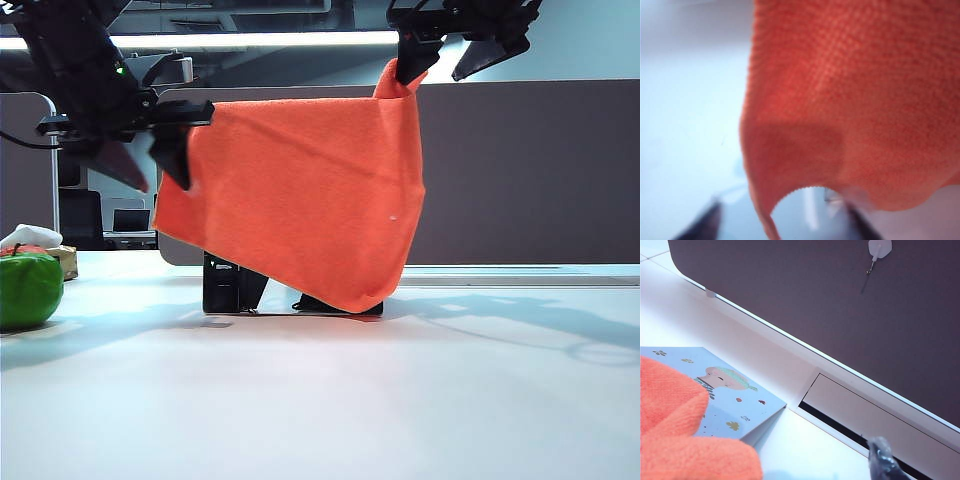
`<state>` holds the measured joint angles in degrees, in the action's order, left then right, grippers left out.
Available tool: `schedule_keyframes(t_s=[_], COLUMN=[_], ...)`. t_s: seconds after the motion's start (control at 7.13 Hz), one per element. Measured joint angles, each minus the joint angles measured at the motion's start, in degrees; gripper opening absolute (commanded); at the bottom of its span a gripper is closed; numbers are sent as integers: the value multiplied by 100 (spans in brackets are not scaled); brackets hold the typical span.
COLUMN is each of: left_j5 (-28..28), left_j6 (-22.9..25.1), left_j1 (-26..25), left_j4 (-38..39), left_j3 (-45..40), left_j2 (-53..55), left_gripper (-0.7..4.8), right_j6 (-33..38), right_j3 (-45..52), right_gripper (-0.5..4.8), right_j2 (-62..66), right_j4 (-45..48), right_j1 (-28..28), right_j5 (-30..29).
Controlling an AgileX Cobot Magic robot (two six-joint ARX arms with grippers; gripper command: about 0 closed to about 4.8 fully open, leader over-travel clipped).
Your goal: Pick up the cloth from the table and use it to cover the mirror.
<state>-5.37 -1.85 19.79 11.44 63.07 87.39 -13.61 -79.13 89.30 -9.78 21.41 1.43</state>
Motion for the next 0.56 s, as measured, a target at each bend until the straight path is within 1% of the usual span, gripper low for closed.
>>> schedule_keyframes(t_s=[0.28, 0.42, 0.56], left_j5=[-44, -153, -142], left_j6=[227, 444, 463], left_j1=[0, -136, -205], left_j4=[0, -146, -181], left_j3=[0, 2, 2], left_j2=[0, 0, 0], left_gripper=[363, 361, 331], right_j6=[0, 0, 0], right_j3=[0, 0, 0], right_gripper=[440, 440, 440], right_j2=[-2, 0, 0], right_j4=[0, 0, -2], right_j1=[0, 0, 0], right_j5=[0, 0, 0])
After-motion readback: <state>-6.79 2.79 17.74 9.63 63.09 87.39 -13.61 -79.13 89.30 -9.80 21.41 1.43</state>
